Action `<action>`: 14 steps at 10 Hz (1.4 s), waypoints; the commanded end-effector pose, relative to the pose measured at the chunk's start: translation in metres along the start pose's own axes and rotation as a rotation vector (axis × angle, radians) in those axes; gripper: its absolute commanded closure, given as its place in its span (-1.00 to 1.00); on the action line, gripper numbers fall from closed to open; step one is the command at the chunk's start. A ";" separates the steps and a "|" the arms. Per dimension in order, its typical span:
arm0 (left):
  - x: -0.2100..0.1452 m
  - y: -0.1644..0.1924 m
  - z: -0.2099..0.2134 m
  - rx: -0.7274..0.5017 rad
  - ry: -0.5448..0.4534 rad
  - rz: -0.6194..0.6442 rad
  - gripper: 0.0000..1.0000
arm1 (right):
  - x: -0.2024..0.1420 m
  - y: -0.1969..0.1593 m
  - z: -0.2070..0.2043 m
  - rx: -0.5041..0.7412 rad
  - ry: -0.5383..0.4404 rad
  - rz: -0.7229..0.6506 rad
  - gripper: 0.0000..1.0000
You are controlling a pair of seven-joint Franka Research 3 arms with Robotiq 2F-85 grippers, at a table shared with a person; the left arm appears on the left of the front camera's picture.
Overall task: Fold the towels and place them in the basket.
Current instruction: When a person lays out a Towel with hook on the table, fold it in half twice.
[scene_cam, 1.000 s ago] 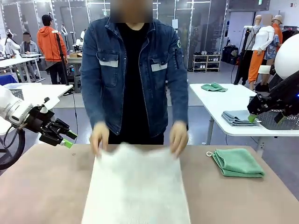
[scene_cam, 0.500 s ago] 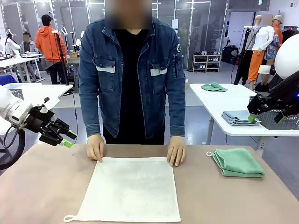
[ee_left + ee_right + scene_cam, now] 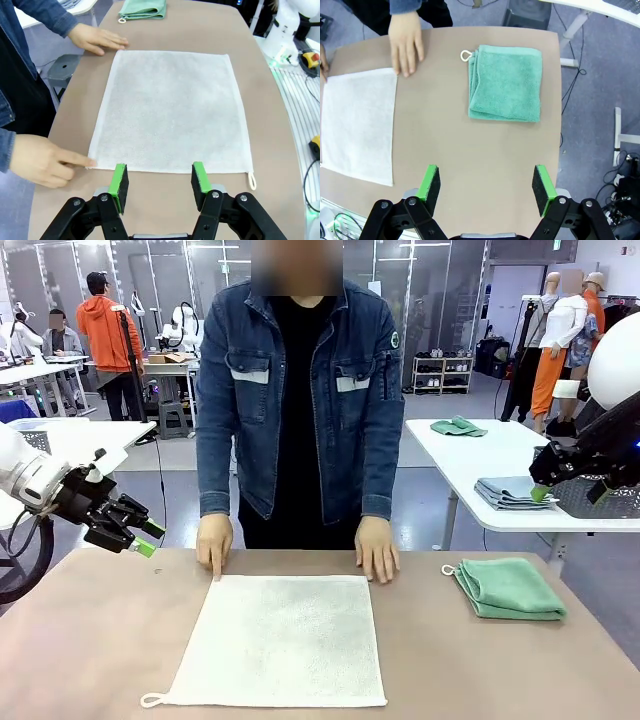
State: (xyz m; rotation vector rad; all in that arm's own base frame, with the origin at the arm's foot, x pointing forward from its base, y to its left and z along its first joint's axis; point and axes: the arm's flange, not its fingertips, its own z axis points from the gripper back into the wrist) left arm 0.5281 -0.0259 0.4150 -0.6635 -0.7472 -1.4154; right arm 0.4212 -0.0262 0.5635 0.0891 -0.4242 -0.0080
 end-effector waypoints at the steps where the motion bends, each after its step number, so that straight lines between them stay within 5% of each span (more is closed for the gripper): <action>1: 0.001 -0.001 0.001 -0.001 0.007 -0.006 -0.31 | 0.000 0.000 0.001 0.001 0.001 -0.004 -0.84; 2: 0.000 0.000 0.000 0.000 0.000 0.000 -0.31 | 0.000 0.000 0.000 0.000 0.000 0.000 -0.85; 3: 0.009 -0.005 0.001 0.028 0.026 -0.022 -0.71 | 0.004 0.007 -0.001 -0.026 0.006 0.088 -0.85; 4: 0.022 -0.011 0.000 0.032 0.073 -0.023 -0.71 | 0.007 0.027 0.002 -0.049 -0.017 0.228 -1.00; 5: 0.053 -0.022 -0.009 0.061 0.223 0.012 -1.00 | 0.011 0.053 0.004 -0.056 -0.026 0.355 -1.00; 6: 0.079 -0.034 -0.021 0.136 0.427 0.082 -0.62 | 0.013 0.087 0.002 -0.074 -0.038 0.500 -1.00; 10: 0.148 -0.094 -0.085 0.126 0.692 0.098 -0.62 | -0.021 0.219 -0.035 -0.045 0.012 1.104 -1.00; 11: 0.154 -0.107 -0.099 0.139 0.772 0.109 -0.62 | -0.035 0.241 -0.054 -0.018 -0.014 1.268 -1.00; 14: 0.151 -0.136 -0.124 0.164 0.865 0.041 -0.62 | -0.062 0.280 -0.110 0.093 0.107 1.528 -1.00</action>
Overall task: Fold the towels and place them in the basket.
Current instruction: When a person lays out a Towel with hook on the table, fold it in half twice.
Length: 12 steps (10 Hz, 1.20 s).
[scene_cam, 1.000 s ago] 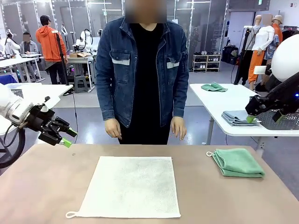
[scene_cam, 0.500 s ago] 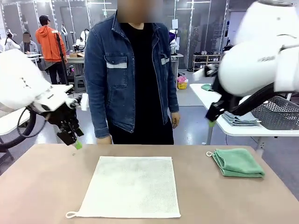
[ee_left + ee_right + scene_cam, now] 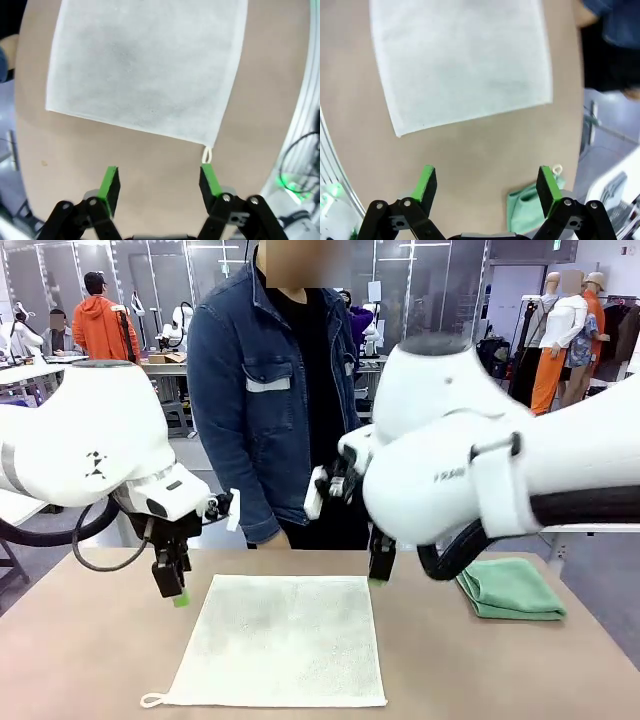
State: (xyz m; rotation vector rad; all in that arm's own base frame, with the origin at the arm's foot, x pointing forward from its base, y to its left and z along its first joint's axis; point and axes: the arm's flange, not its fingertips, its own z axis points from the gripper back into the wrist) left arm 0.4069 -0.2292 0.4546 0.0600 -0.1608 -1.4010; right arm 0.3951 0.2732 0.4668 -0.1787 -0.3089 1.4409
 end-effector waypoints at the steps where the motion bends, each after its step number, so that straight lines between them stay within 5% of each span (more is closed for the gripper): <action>1: -0.006 -0.008 -0.005 0.023 0.033 -0.042 -0.62 | -0.003 -0.007 -0.018 0.043 -0.002 0.085 -1.00; 3: -0.006 -0.006 -0.015 0.032 0.022 -0.113 -0.62 | 0.006 -0.014 -0.038 0.100 0.011 0.057 -1.00; 8: -0.001 -0.008 -0.011 0.007 0.026 -0.059 -0.62 | 0.008 0.000 -0.035 0.060 0.021 0.081 -1.00; 12: -0.023 -0.048 -0.061 -0.012 0.035 -0.145 -0.62 | -0.007 0.052 -0.067 0.082 0.060 0.084 -1.00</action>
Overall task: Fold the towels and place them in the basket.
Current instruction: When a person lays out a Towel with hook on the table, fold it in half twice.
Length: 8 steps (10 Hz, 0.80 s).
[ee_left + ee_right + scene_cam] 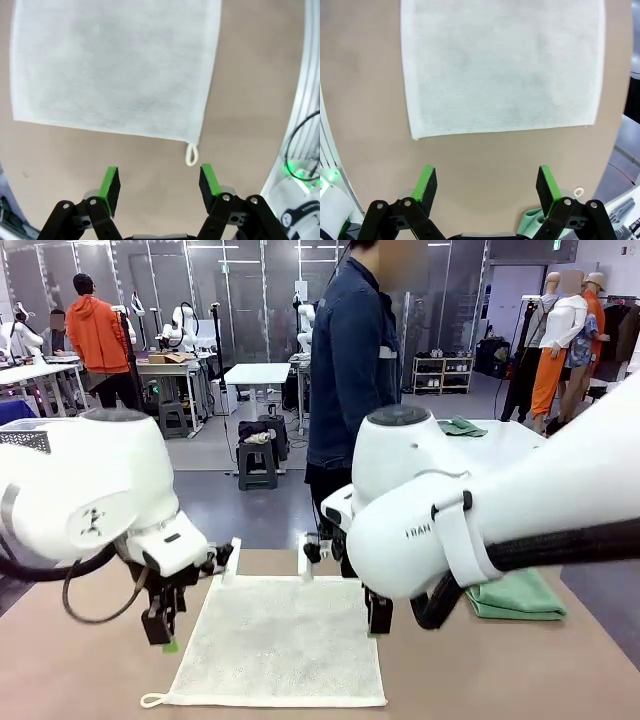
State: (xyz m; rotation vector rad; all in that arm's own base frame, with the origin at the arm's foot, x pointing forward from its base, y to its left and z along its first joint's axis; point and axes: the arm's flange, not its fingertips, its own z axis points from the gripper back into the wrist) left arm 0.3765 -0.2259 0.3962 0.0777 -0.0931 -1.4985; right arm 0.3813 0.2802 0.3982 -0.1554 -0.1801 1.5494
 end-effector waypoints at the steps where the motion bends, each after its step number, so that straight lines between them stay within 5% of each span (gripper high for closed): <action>1: -0.013 -0.019 -0.022 0.021 -0.021 -0.066 -0.62 | -0.005 0.028 -0.019 -0.019 0.013 -0.045 -1.00; 8: -0.017 -0.061 -0.059 -0.015 -0.042 -0.176 -0.62 | -0.008 0.069 -0.071 0.079 -0.003 -0.076 -1.00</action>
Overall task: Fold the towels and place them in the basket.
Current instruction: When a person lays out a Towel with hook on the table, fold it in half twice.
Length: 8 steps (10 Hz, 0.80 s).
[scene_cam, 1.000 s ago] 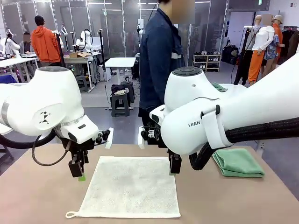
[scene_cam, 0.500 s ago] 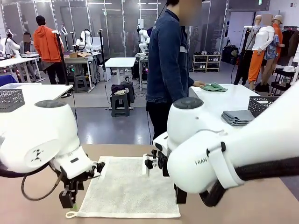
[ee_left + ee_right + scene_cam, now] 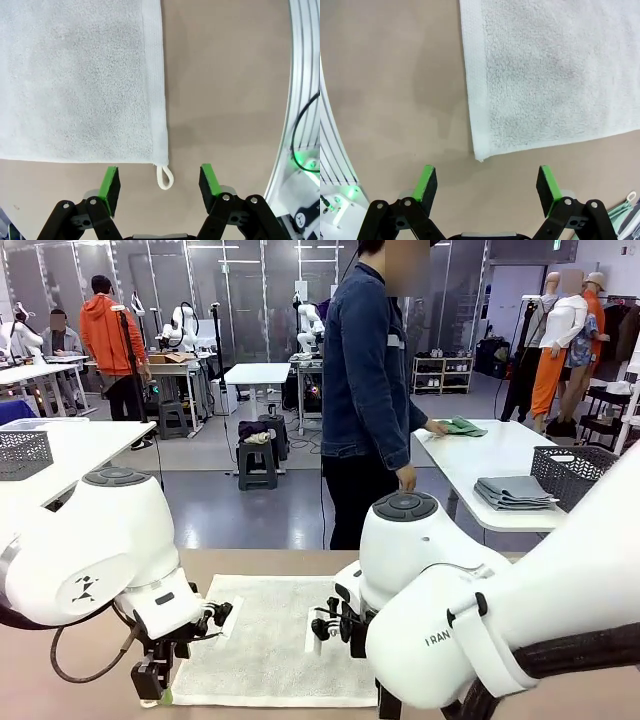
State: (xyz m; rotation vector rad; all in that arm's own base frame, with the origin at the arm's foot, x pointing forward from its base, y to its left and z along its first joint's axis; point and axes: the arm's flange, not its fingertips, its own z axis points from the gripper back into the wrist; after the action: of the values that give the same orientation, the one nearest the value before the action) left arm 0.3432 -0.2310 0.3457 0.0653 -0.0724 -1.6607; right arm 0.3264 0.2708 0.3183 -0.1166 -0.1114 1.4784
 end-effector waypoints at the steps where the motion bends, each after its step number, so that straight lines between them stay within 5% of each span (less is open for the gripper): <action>1: -0.015 -0.022 -0.013 0.004 -0.043 -0.017 -0.62 | 0.006 -0.004 -0.008 0.032 -0.039 -0.002 -1.00; 3: -0.013 -0.015 -0.008 -0.003 -0.031 0.075 -0.62 | 0.005 -0.013 -0.011 0.030 -0.053 -0.029 -1.00; 4: 0.001 0.000 -0.002 -0.002 -0.006 0.000 -0.62 | 0.003 -0.001 -0.010 0.018 -0.013 -0.007 -1.00; 8: 0.000 0.007 -0.010 -0.033 -0.016 0.028 -0.62 | 0.007 -0.006 -0.017 0.026 -0.005 -0.004 -1.00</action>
State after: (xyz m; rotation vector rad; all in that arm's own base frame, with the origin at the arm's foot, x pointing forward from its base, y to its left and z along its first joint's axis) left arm 0.3448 -0.2298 0.3408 0.0476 -0.0677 -1.6413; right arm 0.3321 0.2749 0.3040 -0.0837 -0.1047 1.4692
